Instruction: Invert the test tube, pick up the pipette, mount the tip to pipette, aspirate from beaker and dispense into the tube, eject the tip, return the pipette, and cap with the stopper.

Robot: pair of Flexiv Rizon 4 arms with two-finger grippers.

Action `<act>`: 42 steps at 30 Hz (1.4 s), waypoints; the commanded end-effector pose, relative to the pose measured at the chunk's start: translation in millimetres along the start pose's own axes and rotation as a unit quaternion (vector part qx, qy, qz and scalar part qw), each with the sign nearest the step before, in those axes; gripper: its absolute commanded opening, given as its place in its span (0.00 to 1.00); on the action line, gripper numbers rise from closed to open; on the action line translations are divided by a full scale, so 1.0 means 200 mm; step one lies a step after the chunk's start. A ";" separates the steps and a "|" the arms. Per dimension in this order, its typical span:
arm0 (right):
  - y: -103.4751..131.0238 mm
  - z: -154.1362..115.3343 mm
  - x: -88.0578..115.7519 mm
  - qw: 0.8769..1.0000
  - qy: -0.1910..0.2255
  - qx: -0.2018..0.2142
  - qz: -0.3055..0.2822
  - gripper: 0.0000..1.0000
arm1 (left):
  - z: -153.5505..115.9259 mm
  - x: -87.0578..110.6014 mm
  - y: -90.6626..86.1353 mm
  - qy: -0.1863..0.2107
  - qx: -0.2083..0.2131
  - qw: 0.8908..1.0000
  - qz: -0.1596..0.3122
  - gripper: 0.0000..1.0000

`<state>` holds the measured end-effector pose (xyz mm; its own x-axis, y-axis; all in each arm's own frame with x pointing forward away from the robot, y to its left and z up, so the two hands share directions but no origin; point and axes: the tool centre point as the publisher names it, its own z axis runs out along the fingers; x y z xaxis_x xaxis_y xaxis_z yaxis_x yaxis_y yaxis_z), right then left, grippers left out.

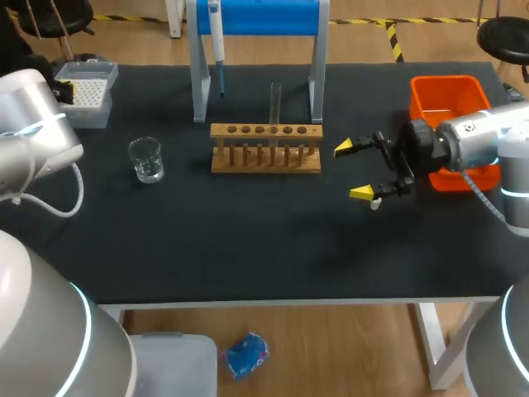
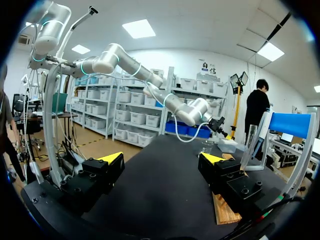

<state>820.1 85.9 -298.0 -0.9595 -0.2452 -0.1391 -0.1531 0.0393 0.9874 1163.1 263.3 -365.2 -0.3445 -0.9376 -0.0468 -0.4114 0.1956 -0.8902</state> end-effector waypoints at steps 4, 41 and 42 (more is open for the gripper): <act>0.00 0.00 0.00 1.000 0.000 0.000 0.000 1.00 | 0.02 0.00 0.01 -0.001 0.002 1.000 0.000 0.00; 0.00 0.00 0.00 1.000 0.000 0.000 0.000 1.00 | -0.15 0.08 -0.20 -0.018 0.031 0.999 0.018 0.00; 0.00 0.00 0.00 1.000 0.000 0.000 0.000 1.00 | -0.16 0.09 -0.22 -0.018 0.032 0.999 0.017 0.00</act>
<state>820.0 86.0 -298.0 -0.9595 -0.2451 -0.1391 -0.1532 0.0392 0.9874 1154.8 251.3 -316.6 -0.3397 -0.9363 -0.0891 -0.3521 0.2144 -0.9111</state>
